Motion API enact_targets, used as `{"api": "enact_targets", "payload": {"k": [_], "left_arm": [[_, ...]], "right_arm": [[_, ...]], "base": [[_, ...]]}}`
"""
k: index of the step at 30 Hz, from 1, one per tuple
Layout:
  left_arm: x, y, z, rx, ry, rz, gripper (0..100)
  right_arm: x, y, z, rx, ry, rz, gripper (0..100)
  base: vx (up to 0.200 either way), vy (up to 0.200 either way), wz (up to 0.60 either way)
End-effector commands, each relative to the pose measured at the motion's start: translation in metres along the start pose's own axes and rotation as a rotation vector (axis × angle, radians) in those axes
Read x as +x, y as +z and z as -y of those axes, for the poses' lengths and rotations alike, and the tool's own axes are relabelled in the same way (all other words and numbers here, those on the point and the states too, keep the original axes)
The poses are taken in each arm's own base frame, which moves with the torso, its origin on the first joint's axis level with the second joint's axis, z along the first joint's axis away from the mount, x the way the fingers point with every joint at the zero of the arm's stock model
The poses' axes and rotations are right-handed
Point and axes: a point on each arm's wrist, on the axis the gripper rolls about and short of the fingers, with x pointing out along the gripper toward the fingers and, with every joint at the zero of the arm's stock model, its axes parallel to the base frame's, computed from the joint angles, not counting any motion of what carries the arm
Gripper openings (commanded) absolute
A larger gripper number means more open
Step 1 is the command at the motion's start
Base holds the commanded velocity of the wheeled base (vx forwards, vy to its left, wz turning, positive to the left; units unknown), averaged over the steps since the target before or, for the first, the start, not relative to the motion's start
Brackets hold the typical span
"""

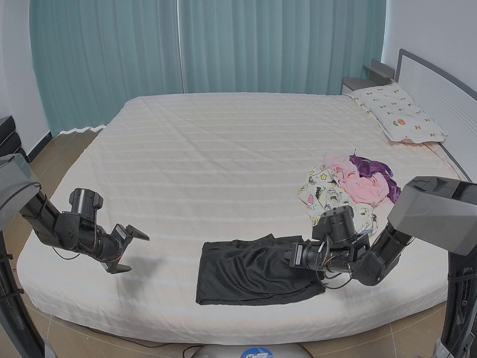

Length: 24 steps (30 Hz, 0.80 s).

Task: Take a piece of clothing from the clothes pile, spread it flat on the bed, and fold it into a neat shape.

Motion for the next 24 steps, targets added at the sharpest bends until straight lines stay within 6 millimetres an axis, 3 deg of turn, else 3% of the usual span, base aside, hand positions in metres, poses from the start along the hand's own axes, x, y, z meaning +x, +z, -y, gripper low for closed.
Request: {"api": "enact_targets", "payload": {"k": [1,8,14,24], "left_arm": [[0.001,0.000,0.000,-0.001,0.002,-0.001,100],[0.001,0.000,0.000,-0.001,0.002,-0.001,100],[0.001,0.000,-0.001,-0.002,0.002,0.000,100],[0.001,0.000,-0.001,-0.002,0.002,0.000,100]], "right_arm": [[-0.011,0.007,0.019,0.032,-0.037,0.020,0],[-0.013,0.016,0.044,0.081,-0.048,0.023,0],[-0.005,0.013,0.062,0.109,-0.074,0.003,0],[0.012,0.020,0.073,0.131,-0.080,0.027,0]], "base": [[0.000,0.000,0.00],[0.000,0.000,0.00],[0.000,0.000,0.00],[0.000,0.000,0.00]]}}
